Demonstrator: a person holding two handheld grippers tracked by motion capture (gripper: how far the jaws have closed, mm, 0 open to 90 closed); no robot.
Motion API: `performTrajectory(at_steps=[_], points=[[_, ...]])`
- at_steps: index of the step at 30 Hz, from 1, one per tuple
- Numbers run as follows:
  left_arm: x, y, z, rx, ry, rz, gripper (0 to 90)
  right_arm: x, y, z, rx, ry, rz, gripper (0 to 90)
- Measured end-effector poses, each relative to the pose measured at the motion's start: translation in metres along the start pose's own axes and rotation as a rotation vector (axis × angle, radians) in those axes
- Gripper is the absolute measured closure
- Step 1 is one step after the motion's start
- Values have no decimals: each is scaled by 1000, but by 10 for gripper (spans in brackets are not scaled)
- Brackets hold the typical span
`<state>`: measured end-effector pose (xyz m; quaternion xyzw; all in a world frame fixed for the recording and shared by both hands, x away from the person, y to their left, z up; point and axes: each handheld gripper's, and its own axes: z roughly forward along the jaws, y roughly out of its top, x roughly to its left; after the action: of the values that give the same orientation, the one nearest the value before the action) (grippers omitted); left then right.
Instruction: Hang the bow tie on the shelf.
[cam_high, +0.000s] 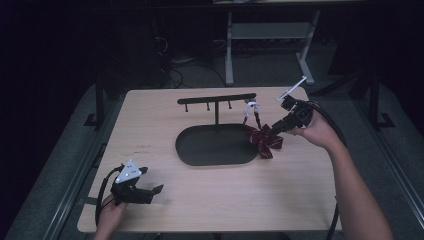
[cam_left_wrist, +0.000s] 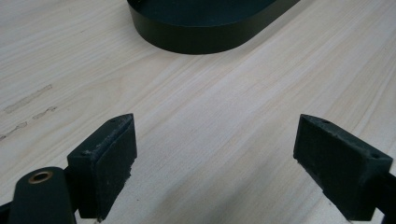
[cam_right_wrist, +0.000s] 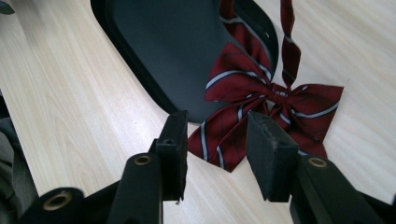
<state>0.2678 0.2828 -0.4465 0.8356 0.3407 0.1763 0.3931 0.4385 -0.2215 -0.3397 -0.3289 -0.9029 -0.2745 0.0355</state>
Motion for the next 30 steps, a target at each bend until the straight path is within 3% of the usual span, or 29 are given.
performTrajectory(at_steps=[30], points=[[-1,0,1,6,-1,0,130,14,-50,7,-57,5,20,459]])
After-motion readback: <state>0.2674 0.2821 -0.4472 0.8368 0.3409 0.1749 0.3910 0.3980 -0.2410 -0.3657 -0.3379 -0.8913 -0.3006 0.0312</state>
